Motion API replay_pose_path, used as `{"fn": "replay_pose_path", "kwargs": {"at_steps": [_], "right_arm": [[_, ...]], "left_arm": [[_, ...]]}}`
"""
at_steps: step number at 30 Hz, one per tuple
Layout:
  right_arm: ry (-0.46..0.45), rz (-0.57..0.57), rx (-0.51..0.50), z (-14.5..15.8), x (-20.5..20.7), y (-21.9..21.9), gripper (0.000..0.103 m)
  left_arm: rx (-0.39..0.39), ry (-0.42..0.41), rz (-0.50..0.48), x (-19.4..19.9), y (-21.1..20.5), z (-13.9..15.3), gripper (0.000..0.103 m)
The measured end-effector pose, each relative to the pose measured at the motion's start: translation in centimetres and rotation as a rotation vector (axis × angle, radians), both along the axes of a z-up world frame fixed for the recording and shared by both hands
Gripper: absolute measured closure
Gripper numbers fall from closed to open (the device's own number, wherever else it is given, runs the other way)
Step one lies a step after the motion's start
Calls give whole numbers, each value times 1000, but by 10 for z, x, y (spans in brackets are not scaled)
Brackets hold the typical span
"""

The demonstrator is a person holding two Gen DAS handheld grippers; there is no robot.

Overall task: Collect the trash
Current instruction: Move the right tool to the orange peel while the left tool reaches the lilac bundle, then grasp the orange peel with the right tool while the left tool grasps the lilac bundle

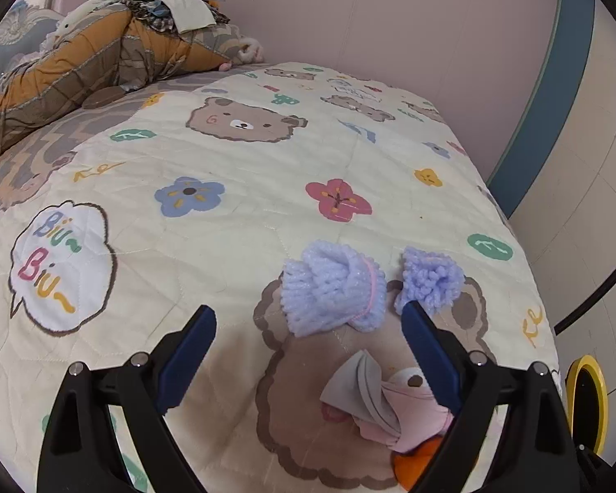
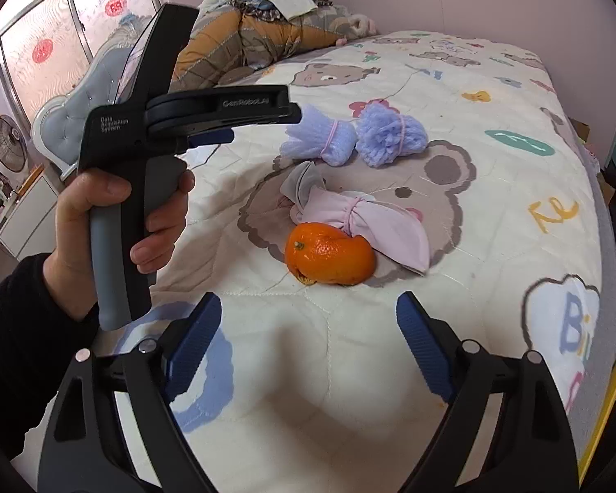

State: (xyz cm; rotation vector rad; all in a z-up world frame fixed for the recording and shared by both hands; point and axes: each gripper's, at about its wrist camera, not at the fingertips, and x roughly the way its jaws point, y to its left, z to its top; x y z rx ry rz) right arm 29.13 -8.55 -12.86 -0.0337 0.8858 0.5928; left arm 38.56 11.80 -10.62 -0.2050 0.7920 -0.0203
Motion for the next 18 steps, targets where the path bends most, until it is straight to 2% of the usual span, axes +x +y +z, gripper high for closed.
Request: {"fn": "replay_pose_path", "kwargs": {"at_steps": [4,11,14,16,18], "right_arm": [[39,5,-6,-13,18,10,23],[61,-20,-21,-27,44,21,24],[57,-24,-34,-31,52,27,27],[59,-28,-43,-35,57,31,33],[61,-30,-47,-38,60,34,37]], "left_arm": [[34,12,-8,13,-2,-7,15],[-7,66,-15,42,-4,-23,15],[-24,81,-23,53,-7,-27,15],[-26,87,-31,59,-11,-30,18],[-18,101,-29,65,-16,-34,27]]}}
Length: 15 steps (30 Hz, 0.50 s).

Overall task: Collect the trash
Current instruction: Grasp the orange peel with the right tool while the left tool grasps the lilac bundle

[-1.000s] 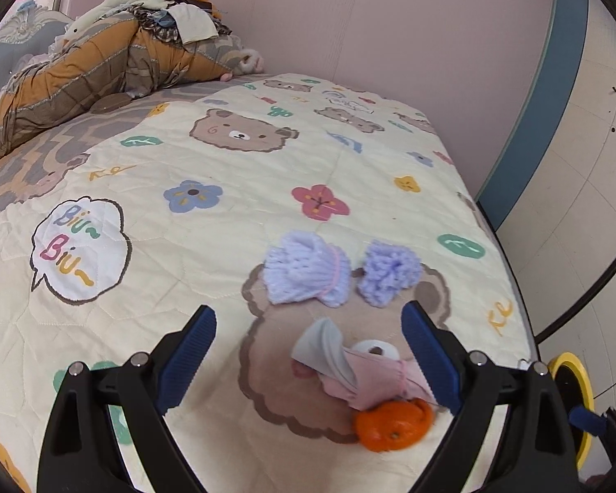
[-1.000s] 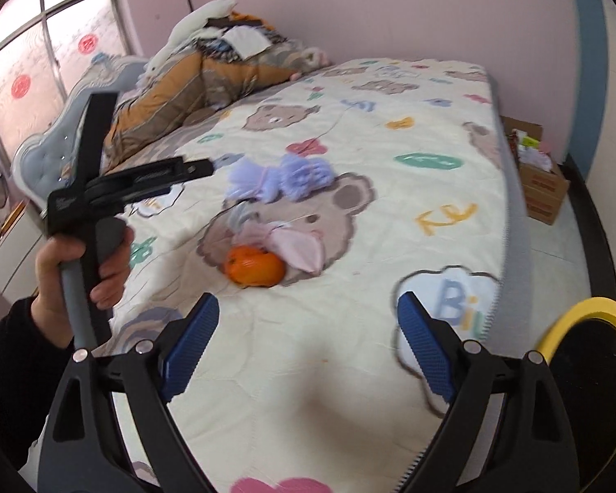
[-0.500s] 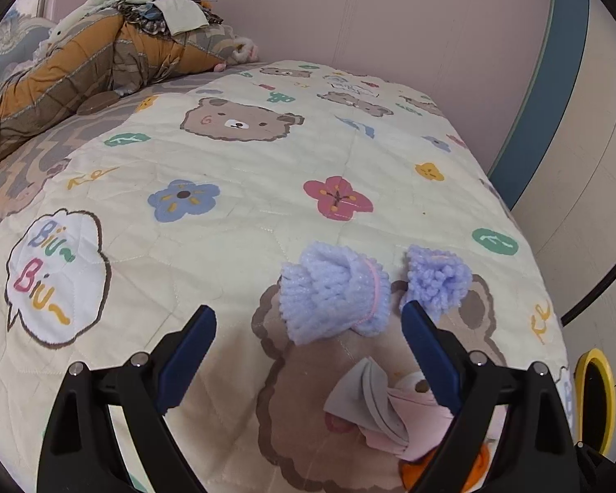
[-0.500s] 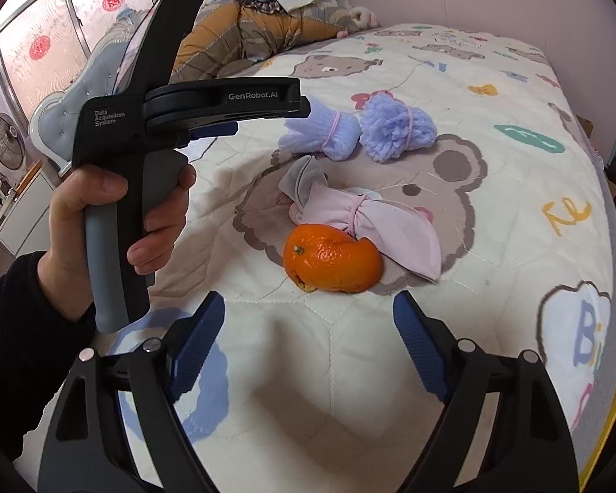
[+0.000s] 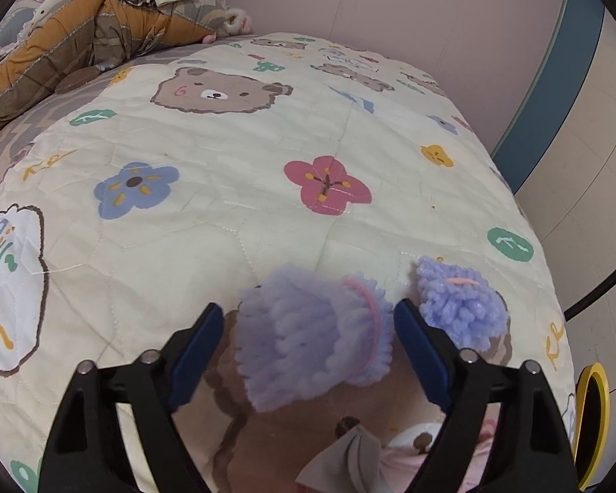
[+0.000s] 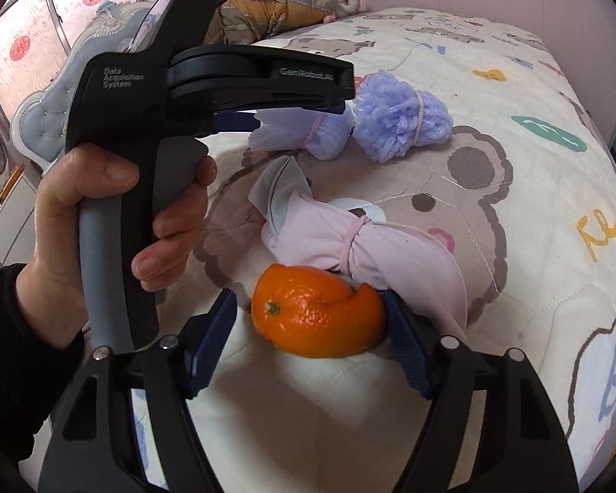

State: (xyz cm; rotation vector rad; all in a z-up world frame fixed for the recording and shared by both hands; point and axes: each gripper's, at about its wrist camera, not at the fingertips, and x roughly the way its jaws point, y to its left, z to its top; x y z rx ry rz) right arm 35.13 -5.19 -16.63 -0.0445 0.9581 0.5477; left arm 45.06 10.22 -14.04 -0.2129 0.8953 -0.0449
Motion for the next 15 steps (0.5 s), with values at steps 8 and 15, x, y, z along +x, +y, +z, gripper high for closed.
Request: {"fn": "replay_pose_path", "kwargs": {"at_steps": [8,15], "right_arm": [[-6,-12,2,-2,3,-3,54],[-6,5,-21,5,-8,-6,58]], "left_arm": [[43,-11,-48,3,-17,0,53],[11,-23,-46,-7,-10,11,60]]}}
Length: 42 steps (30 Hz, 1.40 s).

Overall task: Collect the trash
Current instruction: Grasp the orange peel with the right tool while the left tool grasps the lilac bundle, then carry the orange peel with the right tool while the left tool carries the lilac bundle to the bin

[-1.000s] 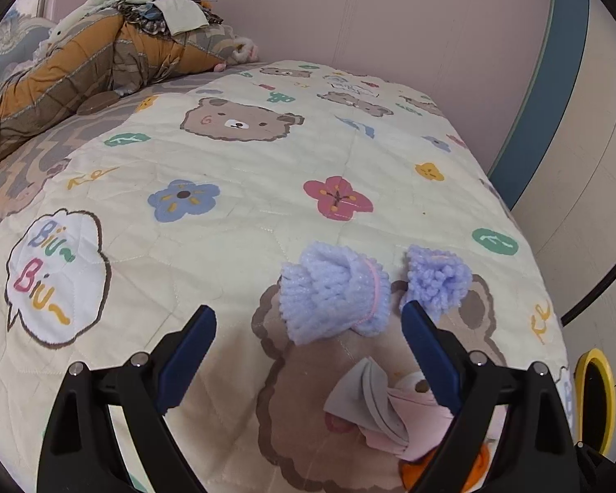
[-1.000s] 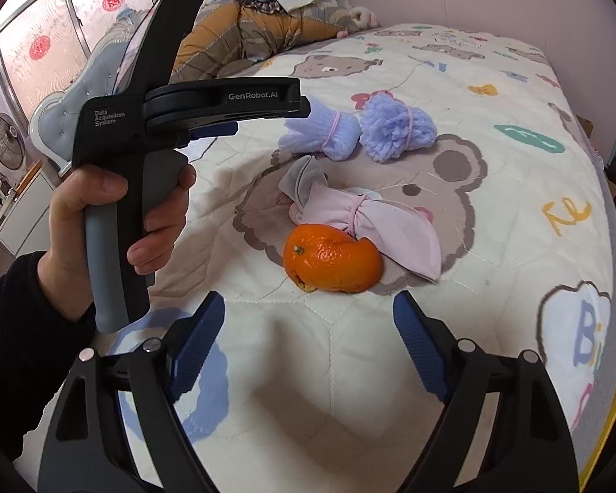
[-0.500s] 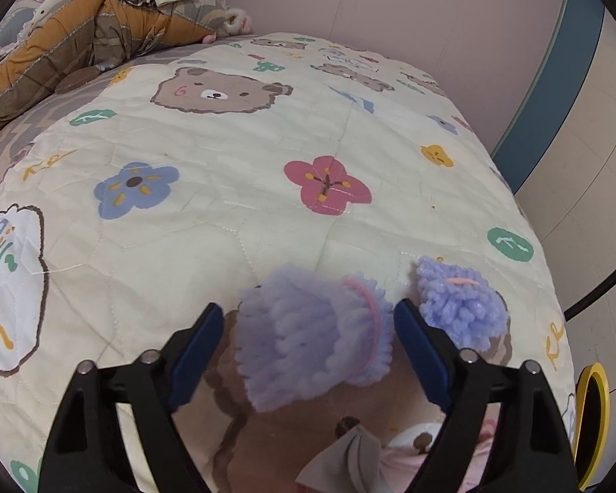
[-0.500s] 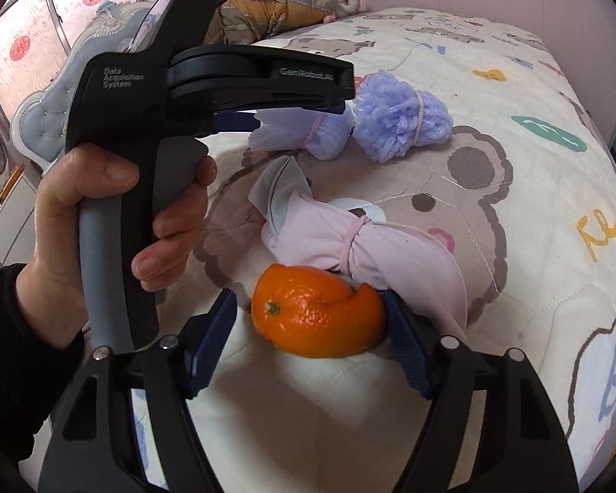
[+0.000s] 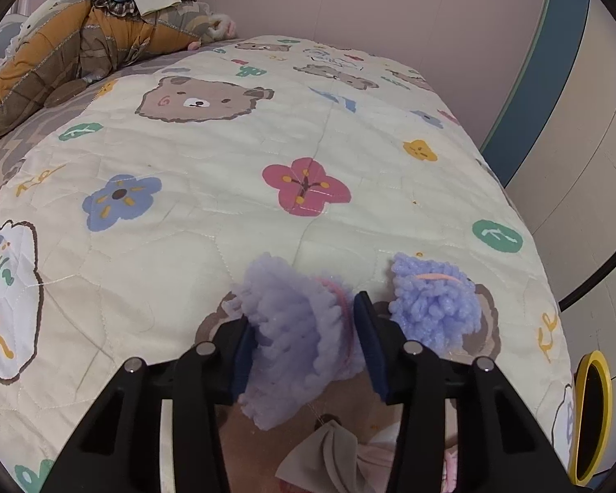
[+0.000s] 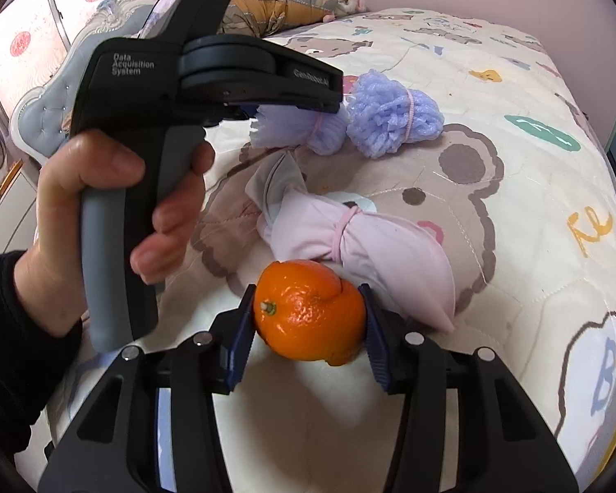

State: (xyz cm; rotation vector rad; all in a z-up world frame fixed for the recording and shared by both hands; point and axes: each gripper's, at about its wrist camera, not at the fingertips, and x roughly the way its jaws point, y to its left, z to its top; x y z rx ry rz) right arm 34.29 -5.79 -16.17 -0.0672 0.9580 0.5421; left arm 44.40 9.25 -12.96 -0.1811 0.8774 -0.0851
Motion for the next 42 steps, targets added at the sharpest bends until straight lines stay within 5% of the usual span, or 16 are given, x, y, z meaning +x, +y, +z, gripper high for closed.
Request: {"fn": "replay_pose_path", "kwargs": {"at_steps": [18,42], "right_arm": [[-46,-54,41,46,-59,-56,58],[-128,-200,124,92,-110,-150,58]], "left_arm": [[-30,-27,39,-68,23,31,61],[-21,-101,-86,-141,-29,96,61]]}}
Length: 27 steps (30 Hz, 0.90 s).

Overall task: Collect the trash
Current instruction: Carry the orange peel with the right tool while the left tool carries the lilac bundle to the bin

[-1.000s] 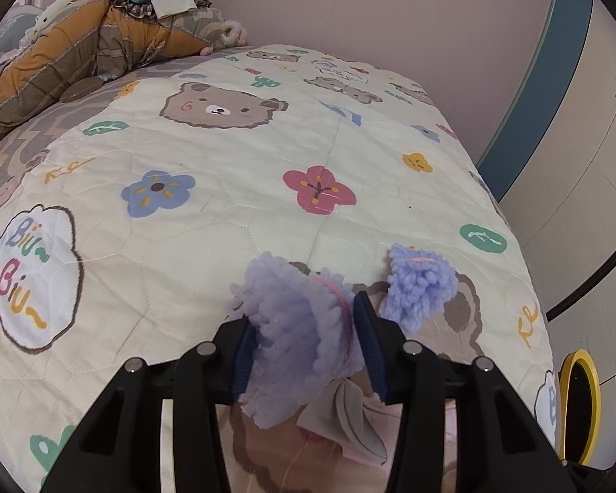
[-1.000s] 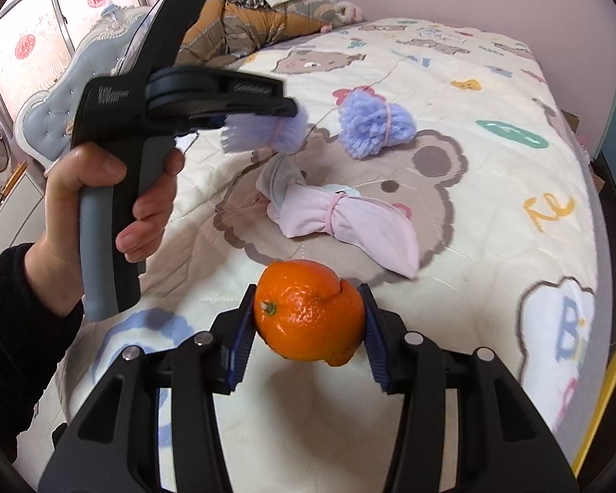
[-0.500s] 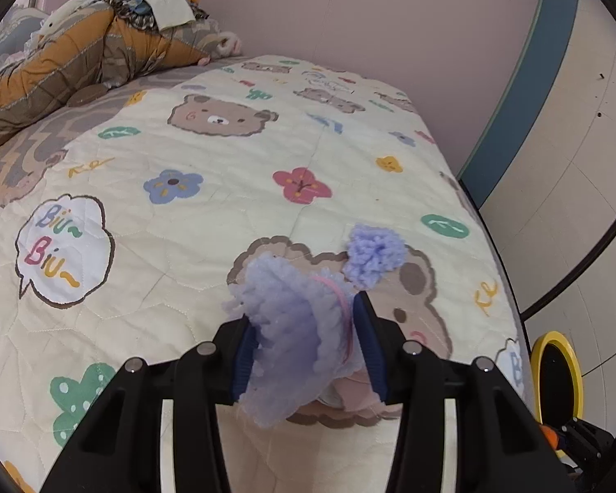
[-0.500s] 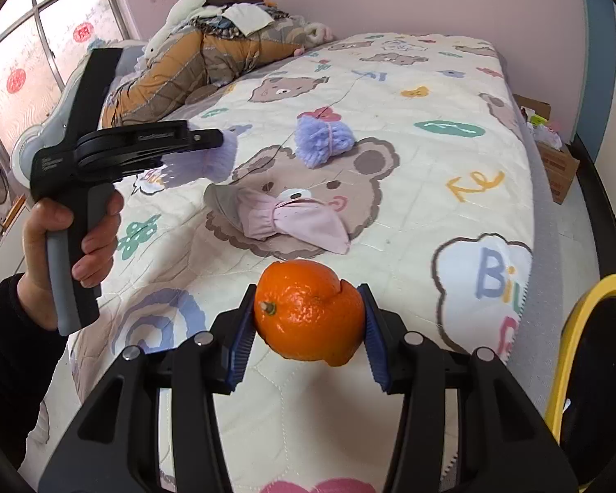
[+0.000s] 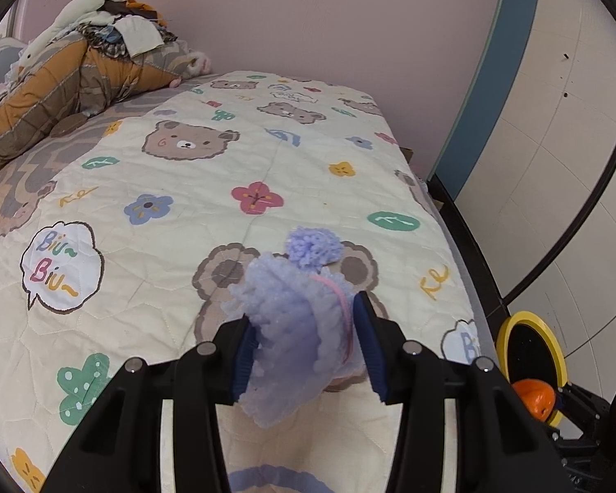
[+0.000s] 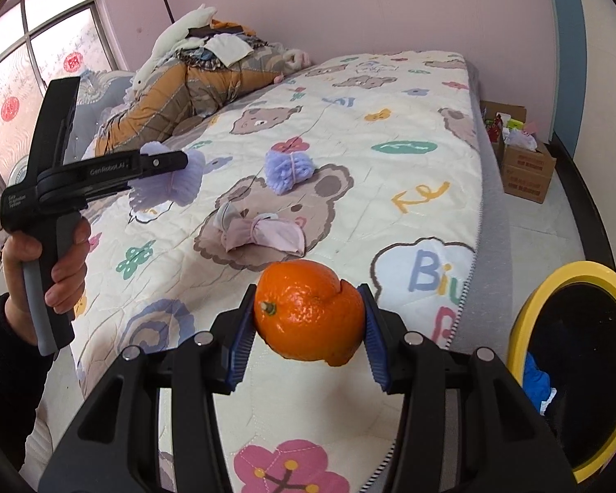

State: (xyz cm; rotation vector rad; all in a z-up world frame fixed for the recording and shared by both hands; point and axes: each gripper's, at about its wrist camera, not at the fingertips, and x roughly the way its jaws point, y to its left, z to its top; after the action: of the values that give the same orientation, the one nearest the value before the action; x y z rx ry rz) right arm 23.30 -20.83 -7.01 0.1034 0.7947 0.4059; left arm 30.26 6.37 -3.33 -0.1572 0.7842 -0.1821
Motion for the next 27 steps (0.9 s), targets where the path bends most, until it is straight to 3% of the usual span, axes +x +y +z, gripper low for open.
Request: {"fn": "replay_pose_path", "kwargs": {"at_steps": [13,27], "right_arm": [[-72,-129,28,31,-14,-73,58],[-85,-289,49,39,-28,-157,58]], "left_arm": [[21,-7,-152,-21,-78,13,61],[32,0,-311,-43,-178,12,61]]}}
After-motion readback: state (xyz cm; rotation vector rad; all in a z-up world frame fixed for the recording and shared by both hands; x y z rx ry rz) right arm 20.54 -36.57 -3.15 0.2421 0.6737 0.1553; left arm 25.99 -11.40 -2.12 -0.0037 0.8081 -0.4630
